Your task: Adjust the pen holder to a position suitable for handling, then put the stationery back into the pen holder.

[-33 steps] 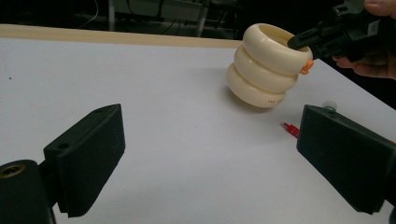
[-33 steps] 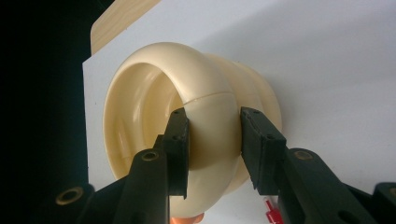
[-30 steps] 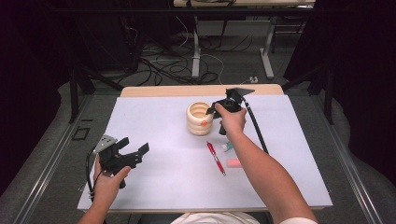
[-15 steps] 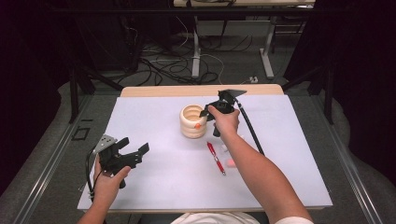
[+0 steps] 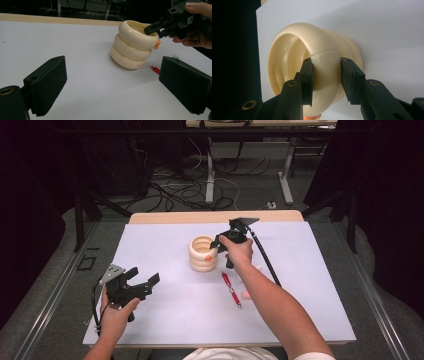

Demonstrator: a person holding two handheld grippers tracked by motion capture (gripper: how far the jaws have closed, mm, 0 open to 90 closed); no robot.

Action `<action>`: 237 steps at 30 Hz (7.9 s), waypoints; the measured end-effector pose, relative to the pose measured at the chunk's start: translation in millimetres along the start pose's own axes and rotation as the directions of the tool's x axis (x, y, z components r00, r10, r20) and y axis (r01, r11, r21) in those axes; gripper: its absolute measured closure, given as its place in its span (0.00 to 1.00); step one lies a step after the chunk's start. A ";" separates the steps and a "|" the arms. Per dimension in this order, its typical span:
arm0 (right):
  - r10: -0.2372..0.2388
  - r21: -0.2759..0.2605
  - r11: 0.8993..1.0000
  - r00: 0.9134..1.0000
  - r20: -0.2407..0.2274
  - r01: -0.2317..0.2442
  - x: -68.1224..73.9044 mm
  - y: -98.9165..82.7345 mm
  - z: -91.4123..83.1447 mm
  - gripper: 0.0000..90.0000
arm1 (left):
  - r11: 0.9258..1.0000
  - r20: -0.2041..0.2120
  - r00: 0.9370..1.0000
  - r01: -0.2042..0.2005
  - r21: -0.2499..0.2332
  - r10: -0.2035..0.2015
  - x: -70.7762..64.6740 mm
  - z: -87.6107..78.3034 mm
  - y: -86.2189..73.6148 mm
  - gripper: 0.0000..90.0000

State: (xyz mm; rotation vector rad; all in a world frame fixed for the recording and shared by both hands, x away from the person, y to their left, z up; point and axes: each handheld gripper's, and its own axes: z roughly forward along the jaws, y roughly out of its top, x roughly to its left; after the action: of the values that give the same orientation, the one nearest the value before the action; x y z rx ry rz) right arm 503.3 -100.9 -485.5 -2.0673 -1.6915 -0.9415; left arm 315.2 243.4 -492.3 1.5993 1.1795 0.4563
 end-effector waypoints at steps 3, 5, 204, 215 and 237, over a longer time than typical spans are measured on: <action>0.001 0.012 1.000 1.000 0.002 -0.001 0.6 -0.5 1.2 0.72 | 1.000 0.000 1.000 0.000 0.000 0.000 -0.1 0.0 0.0 0.09; -0.002 0.016 1.000 1.000 0.000 0.002 1.0 -1.0 2.1 0.72 | 1.000 0.000 1.000 0.000 0.000 0.000 -0.1 0.0 0.0 0.09; -0.536 0.226 0.839 0.824 0.185 0.495 -61.6 -104.5 -12.4 0.88 | 0.990 0.009 0.993 -0.115 0.082 0.115 -3.8 9.9 -8.2 0.18; -0.503 0.221 0.858 0.844 0.185 0.463 -62.8 -103.3 -12.2 0.88 | 0.989 0.011 0.993 -0.118 0.083 0.118 -3.8 10.2 -8.1 0.18; -0.565 0.143 0.824 0.815 0.129 0.548 -57.6 -106.8 -26.3 0.89 | 0.990 0.010 0.993 -0.115 0.080 0.115 -3.6 10.4 -8.2 0.18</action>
State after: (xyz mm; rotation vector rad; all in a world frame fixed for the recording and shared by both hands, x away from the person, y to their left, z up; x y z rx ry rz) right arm 388.8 -132.8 -521.6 -1.6365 -2.4597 -0.8237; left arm 317.9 234.7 -502.5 1.7438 1.1179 0.4834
